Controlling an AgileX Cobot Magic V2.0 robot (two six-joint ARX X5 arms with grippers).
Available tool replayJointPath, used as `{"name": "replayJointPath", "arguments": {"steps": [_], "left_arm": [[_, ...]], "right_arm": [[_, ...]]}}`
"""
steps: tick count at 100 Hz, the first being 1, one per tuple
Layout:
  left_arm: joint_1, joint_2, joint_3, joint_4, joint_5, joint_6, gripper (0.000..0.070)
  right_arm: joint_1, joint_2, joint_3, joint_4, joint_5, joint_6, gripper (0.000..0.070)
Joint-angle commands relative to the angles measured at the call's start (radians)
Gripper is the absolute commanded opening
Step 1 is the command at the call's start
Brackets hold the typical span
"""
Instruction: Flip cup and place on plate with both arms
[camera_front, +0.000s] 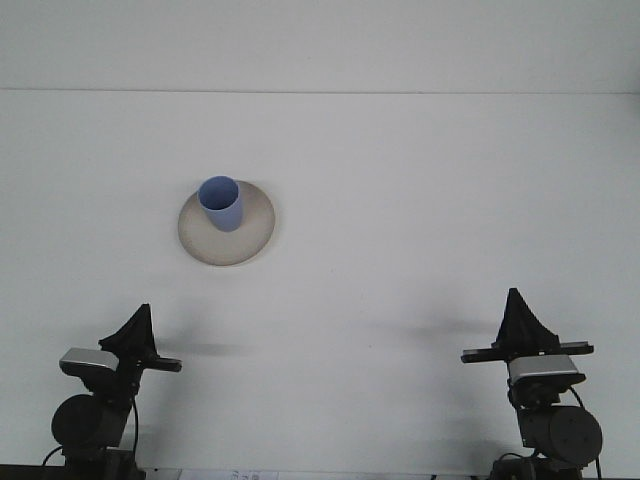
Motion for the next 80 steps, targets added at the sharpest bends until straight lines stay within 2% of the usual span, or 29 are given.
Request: {"name": "replayJointPath", "arguments": {"steps": [1,19,80], "left_arm": [[0.001,-0.001,-0.019,0.016,0.002,0.001,0.0012],[0.001,-0.001,-0.019,0.016,0.002,0.001,0.0012],[0.001,0.0,-0.019,0.016,0.002,0.001,0.0012]], "right_arm": [[0.0,-0.053,-0.033,0.012,0.0,0.003,0.0],[-0.004,-0.161,-0.134,0.043,0.001,0.003,0.0],[-0.013,-0.161,-0.134,-0.024,0.0,0.003,0.0]]}}
